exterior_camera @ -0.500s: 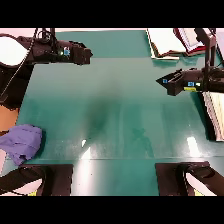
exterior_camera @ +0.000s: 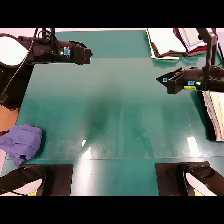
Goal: Fold the shirts.
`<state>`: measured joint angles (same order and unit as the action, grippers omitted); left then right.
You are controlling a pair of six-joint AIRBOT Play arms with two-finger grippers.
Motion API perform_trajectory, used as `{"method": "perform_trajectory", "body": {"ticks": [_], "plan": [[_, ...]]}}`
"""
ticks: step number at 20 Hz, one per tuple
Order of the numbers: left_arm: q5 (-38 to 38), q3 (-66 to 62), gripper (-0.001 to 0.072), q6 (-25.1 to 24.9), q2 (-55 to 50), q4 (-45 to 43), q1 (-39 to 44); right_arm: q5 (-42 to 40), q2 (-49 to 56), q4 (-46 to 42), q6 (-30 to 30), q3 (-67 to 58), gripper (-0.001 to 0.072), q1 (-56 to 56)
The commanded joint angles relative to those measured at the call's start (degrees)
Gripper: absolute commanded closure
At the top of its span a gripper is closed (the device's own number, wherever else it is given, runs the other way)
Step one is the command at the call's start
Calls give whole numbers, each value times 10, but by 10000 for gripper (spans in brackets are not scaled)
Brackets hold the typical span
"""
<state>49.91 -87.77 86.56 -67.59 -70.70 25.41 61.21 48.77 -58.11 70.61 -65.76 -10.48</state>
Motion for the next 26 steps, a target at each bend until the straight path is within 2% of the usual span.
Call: {"method": "perform_trajectory", "body": {"ticks": [1, 6, 10, 13, 18, 19, 20, 21, 25, 26], "plan": [[0, 0, 687, 0, 0, 0, 0, 1, 0, 1, 0, 0, 690, 0], [-26, -2, 687, 0, 2, 1, -3, 9, 0, 1, 0, 0, 690, 0], [138, 12, 687, 5, 53, -37, -71, 8, 0, 0, 0, 0, 690, 0], [208, 120, 688, 5, 150, -61, -156, 7, 0, 0, 0, 0, 690, 0], [300, 331, 683, 33, 294, -276, -265, 5, 0, 0, 0, 0, 690, 0], [312, 367, 439, 32, 302, -310, -285, 0, 0, 0, 0, 0, 690, 0], [313, 403, 79, 37, 304, -327, -304, -4, 0, 0, 0, 0, 690, 0], [307, 434, 19, 40, 303, -327, -322, -7, 0, 0, 0, 0, 690, 0], [260, 556, 19, 46, 303, -326, -339, -9, 0, 0, 0, 0, 690, 0], [256, 575, 50, 50, 303, -326, -339, -8, 0, 0, 0, 0, 690, 0]]}}
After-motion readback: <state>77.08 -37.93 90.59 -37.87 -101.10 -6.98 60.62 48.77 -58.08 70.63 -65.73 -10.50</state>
